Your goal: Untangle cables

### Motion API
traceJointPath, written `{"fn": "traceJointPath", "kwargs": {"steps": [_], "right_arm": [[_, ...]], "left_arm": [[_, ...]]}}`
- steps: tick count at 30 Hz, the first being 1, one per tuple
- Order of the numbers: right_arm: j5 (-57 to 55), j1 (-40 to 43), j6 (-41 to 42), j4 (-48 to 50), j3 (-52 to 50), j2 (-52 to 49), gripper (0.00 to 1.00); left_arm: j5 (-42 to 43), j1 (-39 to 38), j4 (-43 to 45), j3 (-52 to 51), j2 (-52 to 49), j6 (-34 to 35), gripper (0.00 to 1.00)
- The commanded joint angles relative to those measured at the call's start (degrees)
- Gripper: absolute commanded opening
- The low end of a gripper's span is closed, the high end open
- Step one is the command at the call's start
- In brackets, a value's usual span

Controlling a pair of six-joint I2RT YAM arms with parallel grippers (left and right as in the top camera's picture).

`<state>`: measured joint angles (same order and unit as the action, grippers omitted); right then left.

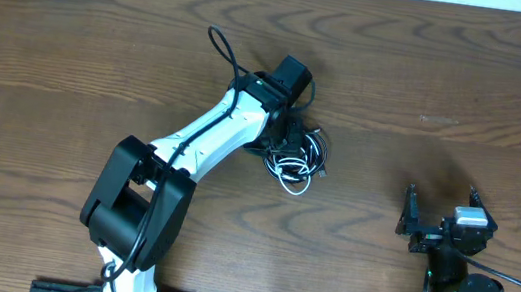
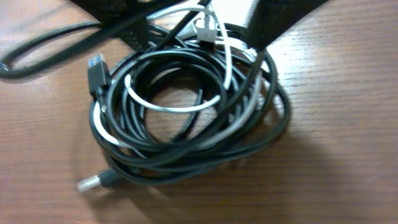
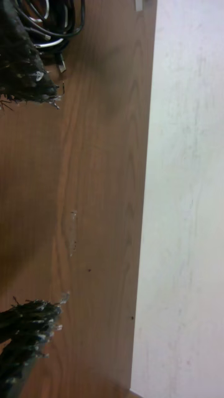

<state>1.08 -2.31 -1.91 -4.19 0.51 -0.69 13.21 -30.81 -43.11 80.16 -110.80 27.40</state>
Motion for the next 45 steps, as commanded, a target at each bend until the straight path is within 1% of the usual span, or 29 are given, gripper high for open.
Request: {"fn": "traceJointPath", "kwargs": {"steps": [1,4,6,7,8,12,16,19,22,28,29,31,34,36,39,45], "right_arm": [[-0.09,-0.02,-0.28,-0.11,-0.20,0.37,0.99],[-0.09,-0.02,-0.31,-0.11,-0.20,0.37,0.99],[-0.09,-0.04,-0.28,-0.11,-0.20,0.37,0.99],[-0.09,-0.02,-0.28,-0.11,-0.20,0.37,0.99],[-0.09,-0.02,-0.28,-0.11,-0.20,0.37,0.99],[-0.09,-0.02,-0.31,-0.11,-0.20,0.37,0.99],[-0.09,-0.02,-0.28,-0.11,-0.20,0.37,0.99],[-0.09,-0.02,-0.28,-0.11,-0.20,0.37,0.99],[-0.09,-0.02,-0.28,-0.11,-0.20,0.37,0.99],[-0.09,-0.04,-0.28,-0.11,-0.20,0.37,0.99],[-0.09,-0.04,-0.28,-0.11,-0.20,0.37,0.99],[-0.09,-0.02,-0.28,-0.11,-0.20,0.37,0.99],[-0.09,-0.04,-0.31,-0.11,-0.20,0.37,0.99],[-0.09,-0.04,-0.28,-0.11,-0.20,0.37,0.99],[-0.09,-0.02,-0.31,-0.11,-0.20,0.37,0.99],[-0.09,-0.02,-0.28,-0.11,-0.20,0.37,0.99]], "left_arm": [[2.27,0.04,0.00,-0.11,0.02,-0.35,0.33],[2.27,0.04,-0.07,-0.11,0.02,-0.33,0.28],[2.27,0.04,-0.07,-0.11,0.04,-0.33,0.19],[2.29,0.04,-0.07,-0.11,0.13,-0.33,0.08],[2.51,0.04,-0.11,-0.09,0.22,-0.33,0.07],[5.33,0.15,-0.26,0.50,2.05,-0.33,0.08],[8.22,0.81,-0.22,2.54,7.13,-0.31,0.08],[8.26,1.40,0.15,3.85,12.96,-0.11,0.07],[8.26,1.66,2.38,3.91,20.55,1.25,0.08],[8.17,1.64,4.81,3.91,34.62,1.20,0.08],[7.96,1.64,4.90,3.91,35.65,1.20,0.08],[4.52,1.64,4.79,3.85,38.36,1.16,0.08],[-4.00,1.64,3.67,3.54,39.93,1.18,0.08],[-8.20,1.64,2.08,3.50,39.76,1.20,0.07],[-8.79,1.53,-0.15,2.93,38.12,1.20,0.08],[-7.58,0.44,-1.36,0.85,31.61,1.20,0.07]]}}
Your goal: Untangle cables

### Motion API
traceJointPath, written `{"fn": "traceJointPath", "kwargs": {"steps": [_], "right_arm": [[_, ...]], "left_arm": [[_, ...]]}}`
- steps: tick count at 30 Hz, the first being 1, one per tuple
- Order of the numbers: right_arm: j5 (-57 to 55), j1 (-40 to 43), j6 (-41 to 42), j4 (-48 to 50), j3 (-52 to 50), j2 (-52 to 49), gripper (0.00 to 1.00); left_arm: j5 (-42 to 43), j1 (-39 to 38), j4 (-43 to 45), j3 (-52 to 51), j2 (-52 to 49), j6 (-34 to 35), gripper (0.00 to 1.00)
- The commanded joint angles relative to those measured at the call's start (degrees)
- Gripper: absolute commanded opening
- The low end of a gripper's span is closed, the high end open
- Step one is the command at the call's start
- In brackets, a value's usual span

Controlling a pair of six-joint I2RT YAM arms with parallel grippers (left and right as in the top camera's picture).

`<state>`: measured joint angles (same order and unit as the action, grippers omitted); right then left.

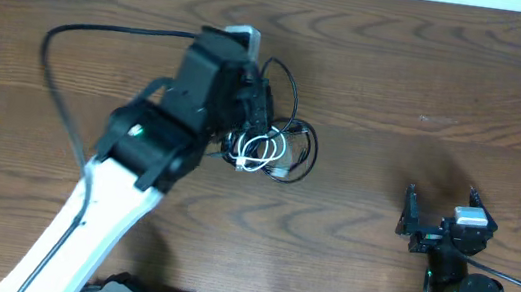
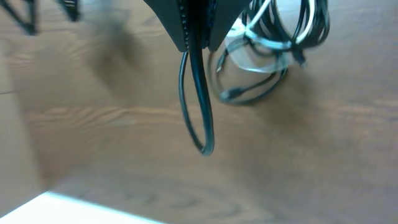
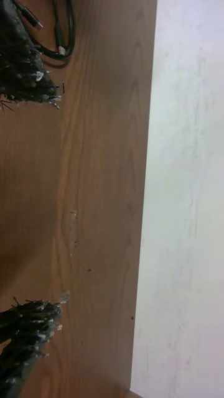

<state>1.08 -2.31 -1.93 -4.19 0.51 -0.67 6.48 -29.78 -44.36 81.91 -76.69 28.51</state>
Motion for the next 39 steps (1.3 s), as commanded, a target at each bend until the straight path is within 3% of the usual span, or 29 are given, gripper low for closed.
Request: {"fn": "traceJointPath", "kwargs": {"steps": [1,13,15,18,20,22,24,27,29,30,32,35,36,39], "right_arm": [[-0.09,-0.04,-0.26,-0.11,-0.20,0.35,0.99],[-0.09,-0.02,-0.26,-0.11,-0.20,0.35,0.99],[-0.09,-0.02,-0.26,-0.11,-0.20,0.35,0.99],[-0.09,-0.02,-0.26,-0.11,-0.20,0.35,0.99],[-0.09,-0.04,-0.26,-0.11,-0.20,0.35,0.99],[-0.09,-0.04,-0.26,-0.11,-0.20,0.35,0.99],[-0.09,-0.04,-0.26,-0.11,-0.20,0.35,0.99],[-0.09,-0.04,-0.26,-0.11,-0.20,0.35,0.99],[-0.09,-0.02,-0.26,-0.11,-0.20,0.35,0.99],[-0.09,-0.04,-0.26,-0.11,-0.20,0.35,0.99],[-0.09,-0.02,-0.26,-0.11,-0.20,0.35,0.99],[-0.09,-0.04,-0.26,-0.11,-0.20,0.35,0.99],[-0.09,-0.04,-0.28,-0.11,-0.20,0.35,0.99],[-0.09,-0.02,-0.26,-0.11,-0.20,0.35,0.99]], "left_arm": [[-0.15,-0.70,-0.11,-0.83,-3.26,0.15,0.08],[4.79,-0.94,2.78,4.20,3.39,2.71,0.08],[0.33,-0.94,1.79,4.20,3.74,3.08,0.08],[-15.85,-0.96,-8.37,4.11,3.13,14.97,0.07],[-20.90,-1.11,-13.62,4.09,1.77,17.86,0.08],[-16.04,-1.09,-13.97,4.09,0.79,17.64,0.07],[-2.80,-1.09,-10.21,4.09,0.63,14.75,0.08],[22.95,-1.09,2.38,4.09,0.63,2.69,0.07],[28.94,-1.11,7.85,4.09,0.63,0.87,0.07],[28.09,-1.11,8.70,4.09,0.63,0.85,0.08],[18.64,-1.18,5.97,4.09,0.55,1.42,0.07],[-4.28,-1.55,-4.39,4.09,-0.07,11.04,0.07],[-8.48,-1.53,-7.15,4.09,-0.31,13.99,0.08],[-2.54,-1.53,-6.95,4.24,-0.13,13.90,0.08]]}}
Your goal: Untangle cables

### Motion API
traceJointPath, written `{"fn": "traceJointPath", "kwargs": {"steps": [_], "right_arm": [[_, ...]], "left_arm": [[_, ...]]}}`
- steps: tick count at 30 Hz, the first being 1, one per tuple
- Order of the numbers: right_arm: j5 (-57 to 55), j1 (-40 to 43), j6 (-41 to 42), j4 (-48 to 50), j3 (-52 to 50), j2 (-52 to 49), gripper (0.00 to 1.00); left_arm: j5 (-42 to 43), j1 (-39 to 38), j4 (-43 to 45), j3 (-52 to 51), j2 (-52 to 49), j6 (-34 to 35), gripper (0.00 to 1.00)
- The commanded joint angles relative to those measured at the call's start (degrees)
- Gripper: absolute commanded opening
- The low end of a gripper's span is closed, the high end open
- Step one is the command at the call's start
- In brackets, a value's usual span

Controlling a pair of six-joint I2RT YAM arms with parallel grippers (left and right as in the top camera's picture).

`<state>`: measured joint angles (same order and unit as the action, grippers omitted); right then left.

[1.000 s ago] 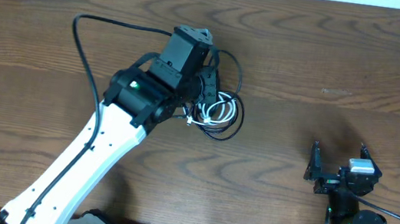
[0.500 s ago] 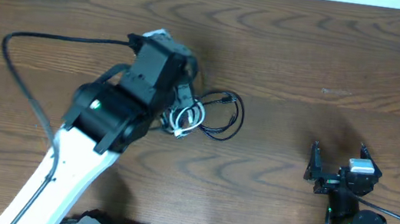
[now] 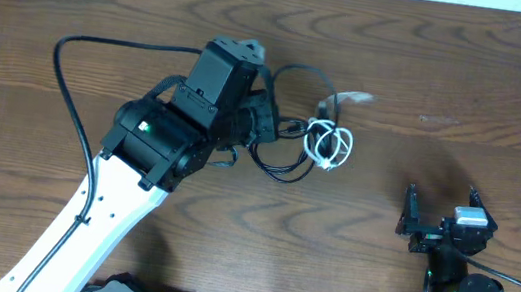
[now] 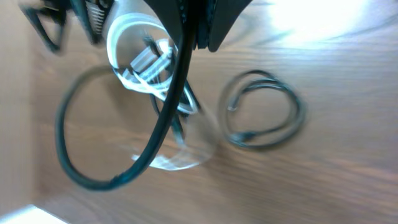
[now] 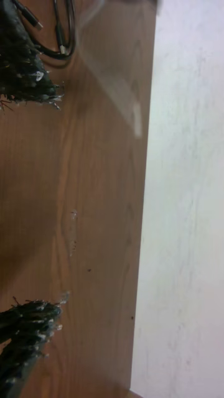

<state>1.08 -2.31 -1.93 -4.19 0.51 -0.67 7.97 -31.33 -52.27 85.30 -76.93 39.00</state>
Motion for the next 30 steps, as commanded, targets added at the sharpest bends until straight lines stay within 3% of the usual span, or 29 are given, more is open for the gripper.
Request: {"fn": "traceJointPath", "kwargs": {"steps": [1,3,5,7,9,12,13,16,20,24,30], "right_arm": [[-0.09,-0.02,-0.26,-0.11,-0.20,0.35,0.99],[-0.09,-0.04,-0.28,-0.11,-0.20,0.35,0.99],[-0.09,-0.02,-0.26,-0.11,-0.20,0.35,0.99],[-0.09,-0.04,-0.26,-0.11,-0.20,0.35,0.99],[-0.09,-0.02,-0.26,-0.11,-0.20,0.35,0.99],[-0.09,-0.04,-0.26,-0.11,-0.20,0.35,0.99],[-0.09,-0.04,-0.26,-0.11,-0.20,0.35,0.99],[-0.09,-0.02,-0.26,-0.11,-0.20,0.35,0.99],[-0.09,-0.02,-0.26,-0.11,-0.20,0.35,0.99],[-0.09,-0.04,-0.26,-0.11,-0.20,0.35,0.99],[-0.09,-0.04,-0.26,-0.11,-0.20,0.35,0.99]], "left_arm": [[2.93,0.04,3.69,0.87,0.44,1.31,0.07],[17.05,0.02,10.29,0.87,1.16,-3.52,0.08],[25.68,0.02,16.04,0.87,1.84,-6.01,0.08],[23.41,0.02,17.42,0.87,2.12,-7.41,0.08],[11.80,0.00,13.49,0.83,1.92,-8.46,0.08],[-5.95,-0.46,4.39,0.70,0.09,-2.40,0.07],[-7.04,-0.48,2.95,0.70,-0.50,-1.09,0.08],[1.33,-0.46,3.48,0.70,-1.29,-0.42,0.07],[16.41,-0.46,11.30,0.76,0.15,-2.32,0.07],[16.85,-0.46,12.94,0.76,1.99,-2.29,0.07],[16.87,-0.46,8.39,0.74,2.08,-2.29,0.07]]}}
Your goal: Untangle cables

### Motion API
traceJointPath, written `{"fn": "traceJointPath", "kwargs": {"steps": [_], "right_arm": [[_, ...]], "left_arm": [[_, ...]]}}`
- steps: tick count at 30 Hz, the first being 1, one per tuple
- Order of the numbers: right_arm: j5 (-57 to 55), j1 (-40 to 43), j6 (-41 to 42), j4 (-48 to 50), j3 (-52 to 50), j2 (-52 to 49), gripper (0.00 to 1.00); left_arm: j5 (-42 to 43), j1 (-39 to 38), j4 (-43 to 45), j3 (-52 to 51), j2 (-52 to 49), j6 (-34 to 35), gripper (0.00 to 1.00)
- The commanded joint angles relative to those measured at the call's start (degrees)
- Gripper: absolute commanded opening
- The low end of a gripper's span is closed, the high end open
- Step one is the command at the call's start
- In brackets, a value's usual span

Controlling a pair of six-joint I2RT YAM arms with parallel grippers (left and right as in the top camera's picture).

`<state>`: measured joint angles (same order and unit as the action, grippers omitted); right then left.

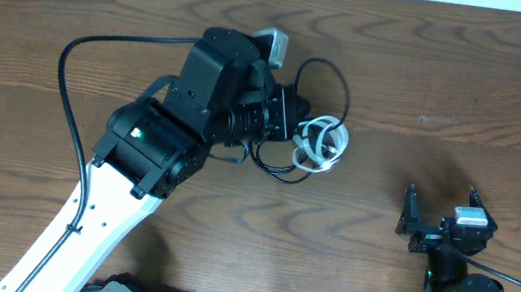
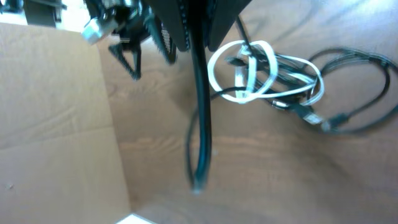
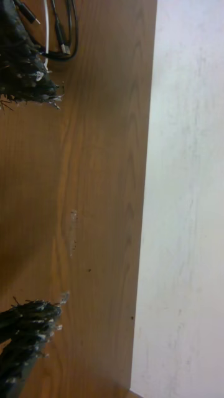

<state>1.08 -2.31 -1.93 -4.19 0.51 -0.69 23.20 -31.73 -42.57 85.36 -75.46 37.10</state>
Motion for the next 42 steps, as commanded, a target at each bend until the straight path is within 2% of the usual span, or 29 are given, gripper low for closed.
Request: {"fn": "traceJointPath", "kwargs": {"steps": [1,6,10,13,15,19,23,27,29,32,34,37,42], "right_arm": [[-0.09,-0.02,-0.26,-0.11,-0.20,0.37,0.99],[0.11,-0.04,-0.20,0.02,-0.20,0.37,0.99],[6.14,-0.04,4.26,0.55,-0.20,0.37,0.99],[5.90,-0.04,4.20,0.66,-0.20,0.37,0.99],[6.34,-0.04,4.79,3.96,-0.20,0.37,0.99],[20.68,-0.04,18.08,8.39,-0.20,0.37,0.99],[42.32,-0.04,33.59,7.65,-0.20,0.37,0.99],[44.98,-0.02,51.10,12.02,-0.20,0.37,0.99],[46.42,-0.02,55.28,21.75,-0.17,0.37,0.99],[47.28,0.07,55.19,35.60,1.40,0.37,0.99],[46.38,0.85,54.45,35.71,5.18,0.33,0.99],[46.80,3.17,48.96,24.94,13.68,-0.57,0.99],[49.05,7.43,30.18,-5.35,33.24,-7.23,0.99]], "left_arm": [[1.64,-0.07,-2.21,0.70,0.61,-0.39,0.08],[1.66,-0.09,-5.55,0.68,0.61,-0.42,0.08],[1.66,-0.09,-6.38,0.68,0.61,-0.42,0.08],[1.66,-0.09,-6.43,0.68,0.61,-0.42,0.08],[1.66,-0.09,-6.62,0.68,0.61,-0.42,0.08],[1.64,-0.09,-7.93,0.68,0.61,-0.42,0.08],[1.62,-0.07,-7.91,0.68,0.61,-0.44,0.08],[1.64,-0.09,-7.96,0.68,0.61,-0.44,0.08],[1.64,-0.07,-7.96,0.68,0.61,-0.44,0.08],[1.64,-0.09,-7.98,0.68,0.61,-0.42,0.08],[1.64,-0.09,-7.98,0.68,0.61,-0.42,0.08],[1.64,-0.09,-7.98,0.68,0.61,-0.42,0.08],[1.66,-0.09,-8.00,0.68,0.61,-0.42,0.07]]}}
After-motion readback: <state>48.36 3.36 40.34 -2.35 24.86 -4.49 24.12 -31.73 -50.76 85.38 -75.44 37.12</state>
